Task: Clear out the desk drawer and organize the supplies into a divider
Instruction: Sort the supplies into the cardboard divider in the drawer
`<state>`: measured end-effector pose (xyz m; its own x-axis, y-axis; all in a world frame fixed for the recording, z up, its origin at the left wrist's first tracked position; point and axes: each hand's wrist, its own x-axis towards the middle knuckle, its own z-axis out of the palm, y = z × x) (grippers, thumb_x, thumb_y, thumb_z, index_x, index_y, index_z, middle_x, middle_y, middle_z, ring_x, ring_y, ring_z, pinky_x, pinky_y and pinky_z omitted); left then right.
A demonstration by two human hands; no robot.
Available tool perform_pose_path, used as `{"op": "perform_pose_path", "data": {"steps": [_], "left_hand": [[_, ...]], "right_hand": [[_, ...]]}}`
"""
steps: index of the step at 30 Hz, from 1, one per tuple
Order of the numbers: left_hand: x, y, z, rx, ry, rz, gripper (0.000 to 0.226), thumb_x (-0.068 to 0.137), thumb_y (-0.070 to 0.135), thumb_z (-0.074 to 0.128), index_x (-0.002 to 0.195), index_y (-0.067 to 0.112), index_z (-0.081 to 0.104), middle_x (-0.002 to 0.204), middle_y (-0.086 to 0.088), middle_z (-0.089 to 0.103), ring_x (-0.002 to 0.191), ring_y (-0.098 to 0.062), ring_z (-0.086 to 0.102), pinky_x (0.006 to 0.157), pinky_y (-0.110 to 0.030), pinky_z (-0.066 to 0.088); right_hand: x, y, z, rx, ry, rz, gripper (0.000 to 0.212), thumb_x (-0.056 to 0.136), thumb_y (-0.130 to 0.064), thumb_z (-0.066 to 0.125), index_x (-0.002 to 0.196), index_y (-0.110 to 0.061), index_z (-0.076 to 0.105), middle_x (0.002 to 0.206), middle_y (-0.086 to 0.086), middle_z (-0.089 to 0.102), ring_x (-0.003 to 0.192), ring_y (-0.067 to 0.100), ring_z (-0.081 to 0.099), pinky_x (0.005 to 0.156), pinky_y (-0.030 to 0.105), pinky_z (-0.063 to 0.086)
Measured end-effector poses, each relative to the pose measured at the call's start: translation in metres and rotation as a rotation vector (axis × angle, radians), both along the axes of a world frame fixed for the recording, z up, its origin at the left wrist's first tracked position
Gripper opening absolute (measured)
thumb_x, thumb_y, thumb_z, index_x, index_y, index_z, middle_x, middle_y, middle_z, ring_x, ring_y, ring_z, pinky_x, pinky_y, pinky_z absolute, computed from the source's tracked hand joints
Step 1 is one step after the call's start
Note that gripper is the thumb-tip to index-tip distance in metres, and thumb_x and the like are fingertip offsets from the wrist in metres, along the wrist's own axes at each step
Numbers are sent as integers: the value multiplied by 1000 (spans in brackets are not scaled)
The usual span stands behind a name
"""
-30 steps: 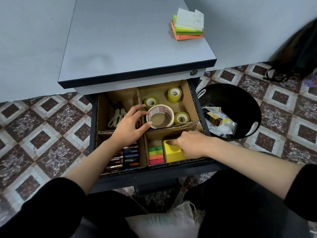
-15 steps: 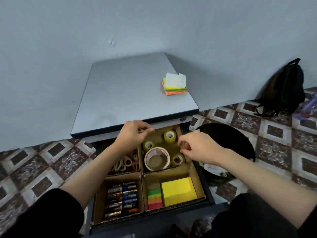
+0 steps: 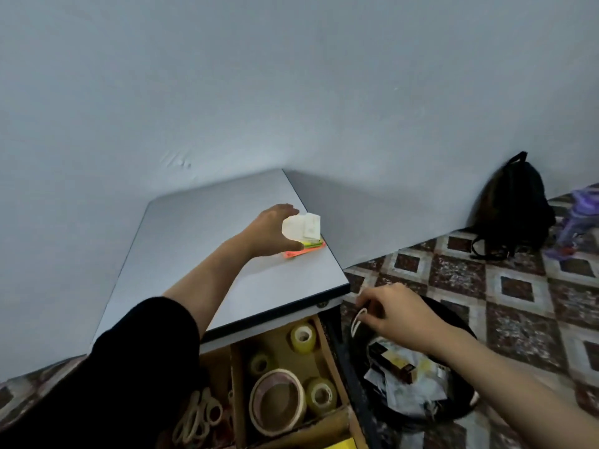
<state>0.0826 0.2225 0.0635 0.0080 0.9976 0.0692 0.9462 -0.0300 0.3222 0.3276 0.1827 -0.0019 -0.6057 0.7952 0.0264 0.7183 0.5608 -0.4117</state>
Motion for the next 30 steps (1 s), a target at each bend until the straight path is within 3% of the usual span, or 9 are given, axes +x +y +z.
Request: {"op": "perform_pose_path", "data": {"steps": [3, 6, 9, 11, 16, 21, 28, 30], "left_hand": [[0, 27, -1, -128, 70, -33, 92, 73, 25, 79, 147, 13, 25, 155, -1, 22, 141, -16, 22, 111, -23, 17], [-3, 44, -7, -229, 115, -28, 99, 72, 25, 79, 149, 15, 18, 154, 0, 21, 140, -17, 23, 110, -25, 20], [-4, 57, -9, -320, 195, -36, 94, 72, 28, 79, 146, 16, 22, 149, -1, 32, 133, -20, 33, 106, -27, 28], [-3, 64, -9, -344, 243, -56, 90, 68, 33, 81, 142, 19, 30, 141, -2, 42, 125, -22, 41, 102, -31, 35], [-3, 70, -12, -275, 273, -46, 95, 66, 43, 80, 143, 16, 32, 138, -3, 45, 124, -22, 41, 92, -27, 35], [-9, 61, -16, -171, 108, -12, 99, 63, 41, 84, 144, 17, 32, 137, -4, 48, 123, -23, 44, 92, -26, 37], [-14, 48, -15, -93, 30, -16, 95, 67, 38, 82, 144, 19, 30, 138, -2, 47, 122, -22, 44, 83, -22, 35], [-17, 45, -14, -79, -10, -1, 94, 68, 37, 81, 144, 19, 30, 139, -1, 46, 123, -22, 42, 83, -22, 34]], "right_hand": [[8, 9, -8, -39, 11, -20, 18, 90, -31, 58, 106, -25, 61, 90, -4, 66, 86, 13, 59, 74, 30, 51], [14, 16, -19, -79, 24, -25, 18, 90, -32, 59, 106, -23, 62, 82, -8, 62, 70, 5, 54, 67, 22, 48], [19, 20, -29, -110, 31, -19, 19, 90, -31, 58, 106, -22, 62, 82, -8, 63, 63, 0, 49, 58, 14, 40], [24, 22, -34, -137, 36, -30, 18, 90, -32, 58, 105, -23, 63, 84, -6, 65, 66, 3, 53, 61, 18, 44], [30, 26, -43, -186, 35, -41, 20, 90, -33, 58, 108, -24, 62, 88, -6, 68, 70, 6, 58, 64, 22, 48], [24, 28, -44, -176, 37, -30, 19, 91, -32, 58, 106, -22, 63, 85, -5, 68, 66, 5, 55, 64, 23, 47], [12, 28, -38, -151, 46, -38, 19, 90, -33, 59, 105, -22, 63, 81, -10, 61, 67, 2, 52, 59, 15, 41], [8, 28, -33, -151, 46, -44, 19, 90, -32, 60, 105, -22, 63, 85, -7, 64, 71, 6, 56, 63, 18, 45]]}}
